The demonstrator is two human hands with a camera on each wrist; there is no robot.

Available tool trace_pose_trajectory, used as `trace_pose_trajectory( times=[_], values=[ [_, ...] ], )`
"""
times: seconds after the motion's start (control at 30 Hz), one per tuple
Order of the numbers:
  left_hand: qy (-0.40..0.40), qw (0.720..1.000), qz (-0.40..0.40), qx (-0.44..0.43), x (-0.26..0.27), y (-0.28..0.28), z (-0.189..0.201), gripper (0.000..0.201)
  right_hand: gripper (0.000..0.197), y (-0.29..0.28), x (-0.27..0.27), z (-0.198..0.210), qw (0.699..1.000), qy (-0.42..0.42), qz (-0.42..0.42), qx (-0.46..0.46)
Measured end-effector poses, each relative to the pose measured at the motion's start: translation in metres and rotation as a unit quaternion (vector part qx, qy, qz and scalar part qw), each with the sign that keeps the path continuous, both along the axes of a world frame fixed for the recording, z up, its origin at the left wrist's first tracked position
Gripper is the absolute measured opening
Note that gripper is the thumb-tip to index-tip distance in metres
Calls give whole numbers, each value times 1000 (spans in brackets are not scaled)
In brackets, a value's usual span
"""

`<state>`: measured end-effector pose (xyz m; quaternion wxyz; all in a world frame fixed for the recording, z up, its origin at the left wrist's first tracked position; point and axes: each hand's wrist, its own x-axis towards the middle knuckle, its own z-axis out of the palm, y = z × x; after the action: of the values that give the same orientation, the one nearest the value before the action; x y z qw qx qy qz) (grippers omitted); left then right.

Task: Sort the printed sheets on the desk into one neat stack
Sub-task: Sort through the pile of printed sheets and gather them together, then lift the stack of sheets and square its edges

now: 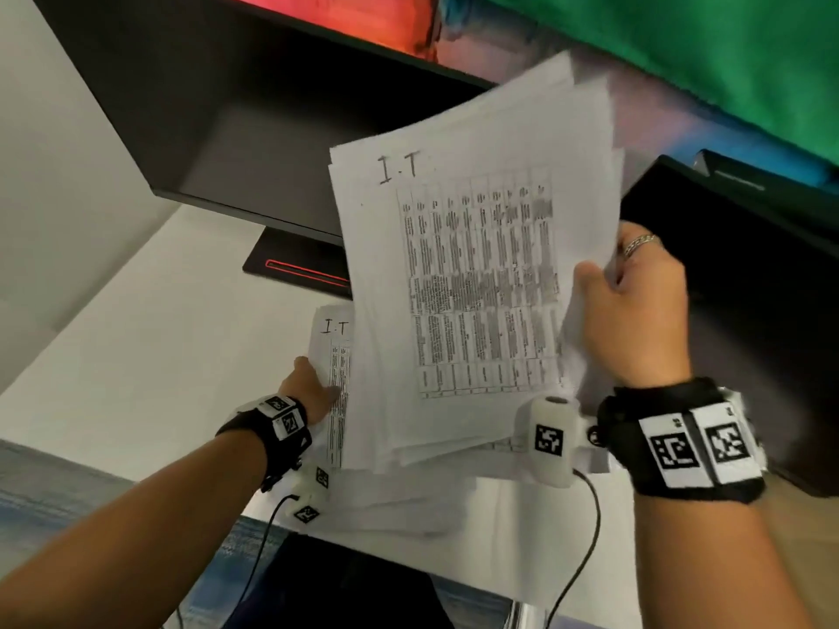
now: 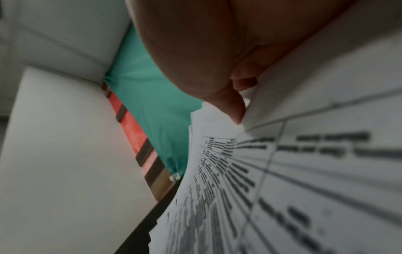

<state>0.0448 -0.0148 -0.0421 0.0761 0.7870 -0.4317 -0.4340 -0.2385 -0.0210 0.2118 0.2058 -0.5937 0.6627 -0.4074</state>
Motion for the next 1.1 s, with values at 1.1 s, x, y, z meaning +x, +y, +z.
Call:
trace_pose_trajectory(
  times=[1.1],
  values=[
    [85, 995, 24, -36, -6, 7, -13, 58, 51, 51, 30, -252, 861, 151, 67, 481]
  ],
)
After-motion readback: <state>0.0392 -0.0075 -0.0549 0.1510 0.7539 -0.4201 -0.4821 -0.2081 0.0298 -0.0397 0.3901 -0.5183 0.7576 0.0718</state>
